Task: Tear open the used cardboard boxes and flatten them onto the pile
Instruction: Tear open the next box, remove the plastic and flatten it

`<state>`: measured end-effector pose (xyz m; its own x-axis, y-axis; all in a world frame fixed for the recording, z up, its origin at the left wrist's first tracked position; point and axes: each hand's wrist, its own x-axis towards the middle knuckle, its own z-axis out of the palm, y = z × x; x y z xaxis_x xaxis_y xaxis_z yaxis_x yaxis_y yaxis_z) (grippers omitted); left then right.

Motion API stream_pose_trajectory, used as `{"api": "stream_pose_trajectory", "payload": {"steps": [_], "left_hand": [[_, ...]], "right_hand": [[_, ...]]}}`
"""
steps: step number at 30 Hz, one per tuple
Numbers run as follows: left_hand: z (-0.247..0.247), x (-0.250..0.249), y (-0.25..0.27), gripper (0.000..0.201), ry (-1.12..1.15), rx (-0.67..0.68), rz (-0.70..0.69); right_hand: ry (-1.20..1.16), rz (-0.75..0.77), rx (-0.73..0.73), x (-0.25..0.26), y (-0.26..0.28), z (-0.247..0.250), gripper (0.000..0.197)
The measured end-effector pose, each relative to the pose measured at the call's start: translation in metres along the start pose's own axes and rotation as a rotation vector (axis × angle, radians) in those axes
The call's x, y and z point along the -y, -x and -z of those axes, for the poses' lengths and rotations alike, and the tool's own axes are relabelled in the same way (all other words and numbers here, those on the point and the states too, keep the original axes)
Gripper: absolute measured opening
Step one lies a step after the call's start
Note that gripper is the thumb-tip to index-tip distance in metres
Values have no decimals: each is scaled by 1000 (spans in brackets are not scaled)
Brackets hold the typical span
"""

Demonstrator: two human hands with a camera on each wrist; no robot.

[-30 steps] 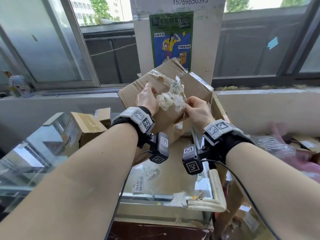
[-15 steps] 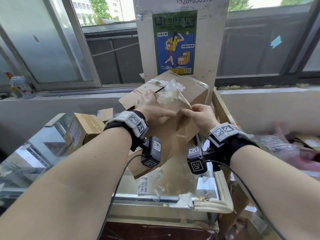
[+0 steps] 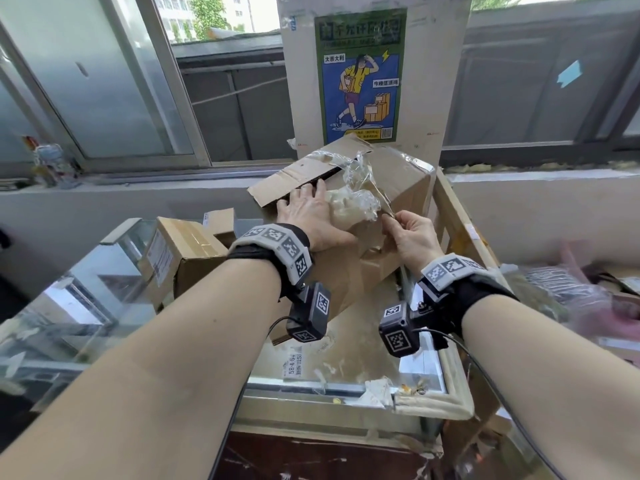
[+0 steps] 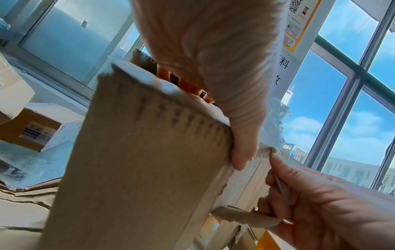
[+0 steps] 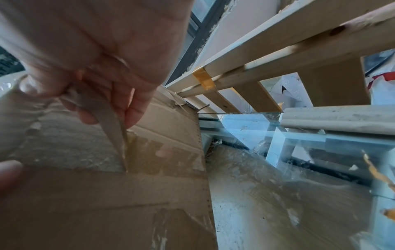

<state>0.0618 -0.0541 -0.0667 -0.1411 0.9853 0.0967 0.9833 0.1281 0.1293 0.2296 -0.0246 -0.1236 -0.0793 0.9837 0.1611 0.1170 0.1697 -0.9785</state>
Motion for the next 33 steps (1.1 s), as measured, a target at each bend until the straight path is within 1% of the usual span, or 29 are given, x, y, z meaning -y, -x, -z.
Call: {"api": "stream_pose_trajectory", "payload": {"steps": [5, 8, 10, 12, 13, 15, 16, 18, 19, 20, 22, 23, 25, 27, 28, 29, 30, 33], "left_hand": [[-1, 3, 1, 119, -4, -1, -9], [-2, 0, 1, 117, -10, -15, -7], [-3, -3, 1, 111, -3, -21, 2], [-3, -3, 1, 92, 16, -45, 6], [-4, -1, 0, 83, 26, -50, 7], [-7, 0, -1, 75, 31, -32, 8], [-9, -1, -2, 74, 25, -16, 8], [-11, -5, -2, 71, 11, -15, 0], [-12, -6, -1, 66, 7, -38, -14], [-13, -7, 0, 61, 3, -74, -39], [-17, -9, 3, 55, -9, -148, -95], [-20, -10, 5, 56, -21, -173, -118], [-25, -12, 6, 65, -51, -179, -142], [-28, -13, 5, 82, -111, -94, -116], [-29, -13, 5, 94, -145, -45, -91], [-28, -13, 4, 105, -176, -15, -65], [-27, -13, 4, 111, -204, -7, -42], [-28, -11, 3, 115, -241, -38, 1]], "right_hand": [[-33, -71, 34, -4, -3, -7, 39], [23, -87, 3, -6, -2, -12, 42], [37, -109, -7, -5, 1, -10, 44], [67, -156, 50, -7, 6, -6, 40], [105, -167, 101, -10, 7, -4, 33], [216, -163, 194, -17, 9, 1, 13], [270, -157, 229, -20, 10, 3, 9], [329, -160, 267, -24, 12, 4, 27], [353, -150, 265, -25, 13, 4, 28], [381, -131, 249, -26, 14, 3, 25], [423, -129, 212, -28, 13, 2, 11], [444, -139, 198, -28, 11, 1, 7], [478, -136, 186, -30, 8, -2, 13], [448, -112, 194, -31, 6, -7, 17], [426, -98, 203, -30, 8, -10, 18], [409, -82, 206, -31, 9, -11, 16], [400, -69, 204, -31, 9, -13, 15], [378, -49, 201, -31, 12, -13, 14]]}}
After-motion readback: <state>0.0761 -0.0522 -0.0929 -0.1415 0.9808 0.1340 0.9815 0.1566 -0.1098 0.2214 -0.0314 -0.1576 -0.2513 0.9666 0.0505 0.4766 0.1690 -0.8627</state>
